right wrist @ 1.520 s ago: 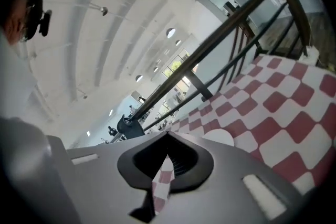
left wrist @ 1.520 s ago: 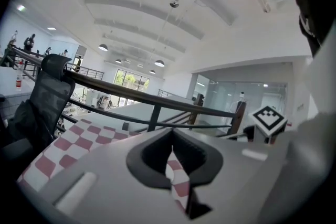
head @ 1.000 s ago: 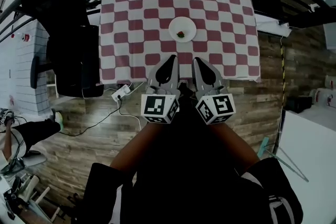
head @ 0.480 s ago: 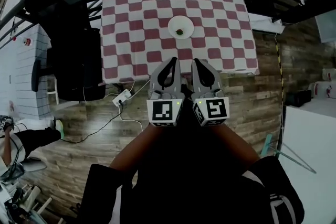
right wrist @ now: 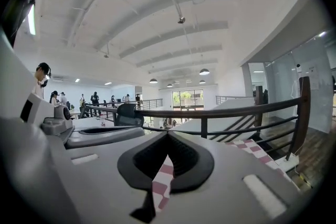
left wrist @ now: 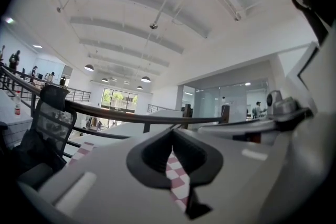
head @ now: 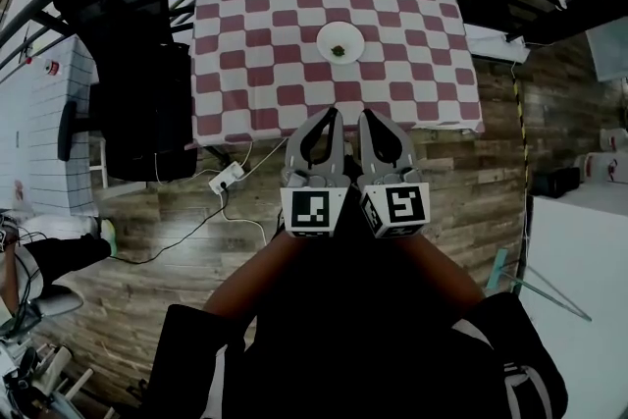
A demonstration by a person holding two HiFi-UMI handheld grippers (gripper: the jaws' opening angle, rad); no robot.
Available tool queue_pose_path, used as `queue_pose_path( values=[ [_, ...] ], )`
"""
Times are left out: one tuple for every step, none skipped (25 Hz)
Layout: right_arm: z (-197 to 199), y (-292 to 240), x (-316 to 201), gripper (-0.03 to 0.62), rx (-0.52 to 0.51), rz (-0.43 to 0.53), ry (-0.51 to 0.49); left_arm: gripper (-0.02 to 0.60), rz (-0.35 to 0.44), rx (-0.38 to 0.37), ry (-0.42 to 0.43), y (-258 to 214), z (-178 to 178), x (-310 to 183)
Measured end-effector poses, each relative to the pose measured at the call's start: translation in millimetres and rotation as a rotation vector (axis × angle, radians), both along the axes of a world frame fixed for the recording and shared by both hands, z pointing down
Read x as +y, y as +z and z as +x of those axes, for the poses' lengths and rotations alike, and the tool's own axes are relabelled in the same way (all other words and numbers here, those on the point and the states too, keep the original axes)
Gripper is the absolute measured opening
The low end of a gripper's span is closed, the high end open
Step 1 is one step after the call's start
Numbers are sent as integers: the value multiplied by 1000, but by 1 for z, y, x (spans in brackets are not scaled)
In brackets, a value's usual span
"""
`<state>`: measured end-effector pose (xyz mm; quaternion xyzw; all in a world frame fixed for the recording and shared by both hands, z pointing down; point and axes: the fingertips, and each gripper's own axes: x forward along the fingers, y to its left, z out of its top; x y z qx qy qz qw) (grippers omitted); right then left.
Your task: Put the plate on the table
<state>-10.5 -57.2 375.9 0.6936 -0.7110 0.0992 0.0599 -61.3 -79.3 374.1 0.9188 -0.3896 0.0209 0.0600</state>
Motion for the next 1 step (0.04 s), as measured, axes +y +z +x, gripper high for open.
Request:
queue_pose_path(
  values=[
    [-3,1,2,-3,-17,-9,-1,8,-1,-4,1,1,-2,2]
  ],
)
